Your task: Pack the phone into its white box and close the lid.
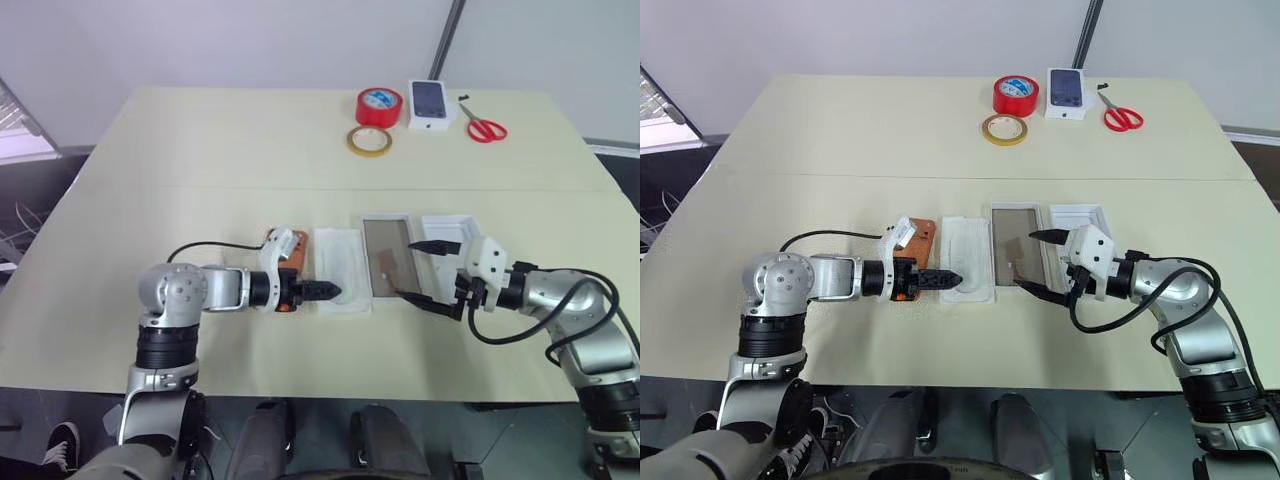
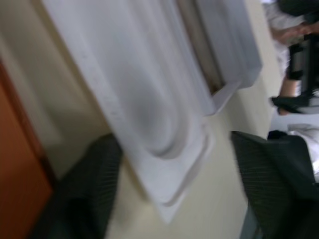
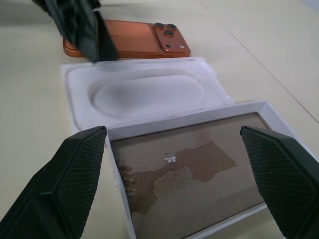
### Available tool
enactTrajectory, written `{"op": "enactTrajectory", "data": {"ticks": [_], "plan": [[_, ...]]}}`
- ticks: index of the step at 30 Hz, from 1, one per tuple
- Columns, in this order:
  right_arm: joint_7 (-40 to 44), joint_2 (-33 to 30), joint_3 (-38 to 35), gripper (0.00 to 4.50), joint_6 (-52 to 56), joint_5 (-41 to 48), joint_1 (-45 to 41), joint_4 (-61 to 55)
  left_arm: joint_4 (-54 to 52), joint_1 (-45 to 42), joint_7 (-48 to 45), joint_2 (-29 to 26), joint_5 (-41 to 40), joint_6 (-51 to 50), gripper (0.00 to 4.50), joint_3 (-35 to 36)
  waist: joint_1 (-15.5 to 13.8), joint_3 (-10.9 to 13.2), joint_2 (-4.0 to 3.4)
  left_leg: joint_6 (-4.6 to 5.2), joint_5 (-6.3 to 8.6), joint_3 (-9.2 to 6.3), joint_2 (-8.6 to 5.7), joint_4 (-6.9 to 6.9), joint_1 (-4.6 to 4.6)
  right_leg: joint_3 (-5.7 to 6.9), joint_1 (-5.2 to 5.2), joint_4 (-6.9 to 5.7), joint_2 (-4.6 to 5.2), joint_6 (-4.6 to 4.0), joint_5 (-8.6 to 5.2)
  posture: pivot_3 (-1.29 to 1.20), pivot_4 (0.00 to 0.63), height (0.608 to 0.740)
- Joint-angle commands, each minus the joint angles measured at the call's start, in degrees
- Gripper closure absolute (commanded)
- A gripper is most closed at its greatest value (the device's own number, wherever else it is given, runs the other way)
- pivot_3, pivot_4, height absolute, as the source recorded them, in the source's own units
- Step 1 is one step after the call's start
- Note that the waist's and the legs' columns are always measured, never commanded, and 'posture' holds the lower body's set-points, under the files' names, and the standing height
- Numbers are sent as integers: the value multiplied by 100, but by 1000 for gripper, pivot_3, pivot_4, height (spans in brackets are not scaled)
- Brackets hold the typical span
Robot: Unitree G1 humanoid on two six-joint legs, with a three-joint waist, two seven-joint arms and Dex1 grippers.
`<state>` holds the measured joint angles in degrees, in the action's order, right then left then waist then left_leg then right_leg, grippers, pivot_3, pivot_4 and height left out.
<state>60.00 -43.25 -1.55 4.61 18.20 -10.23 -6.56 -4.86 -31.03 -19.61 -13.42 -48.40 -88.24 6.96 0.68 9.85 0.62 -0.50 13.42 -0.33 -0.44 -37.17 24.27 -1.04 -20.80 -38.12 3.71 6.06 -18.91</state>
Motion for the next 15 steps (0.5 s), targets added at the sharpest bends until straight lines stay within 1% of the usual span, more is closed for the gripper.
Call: {"op": "enactTrajectory", "data": {"ticks": [1,4,11,13,15], "plan": [[-57,12,-149,0,-150,-9,-28,-45,36,86,30,-86,179,12,2858,-1,-7,0,0,-1,-1,0,0,0,0,0,0,0,-1,0,0,0,150,740],[-76,15,-140,0,-166,-16,-31,-41,88,91,3,-71,244,72,4462,101,-10,0,0,-2,-1,0,0,0,0,0,0,1,0,0,0,0,150,740],[-121,36,-100,0,-236,-47,-105,25,175,21,106,136,243,-33,4462,512,-15,-1,0,-2,-1,0,0,0,-6,1,7,2,2,0,0,0,150,740],[-129,44,-82,0,-263,-66,-121,49,208,-48,103,235,142,-138,4462,766,-15,-1,0,-2,-1,0,0,0,-6,1,8,2,2,0,0,0,150,740],[-109,61,-75,0,-235,-23,-132,54,306,-202,114,302,-31,-318,4462,1173,-14,0,1,-2,-1,0,0,0,-6,1,7,2,2,0,0,0,150,740]]}}
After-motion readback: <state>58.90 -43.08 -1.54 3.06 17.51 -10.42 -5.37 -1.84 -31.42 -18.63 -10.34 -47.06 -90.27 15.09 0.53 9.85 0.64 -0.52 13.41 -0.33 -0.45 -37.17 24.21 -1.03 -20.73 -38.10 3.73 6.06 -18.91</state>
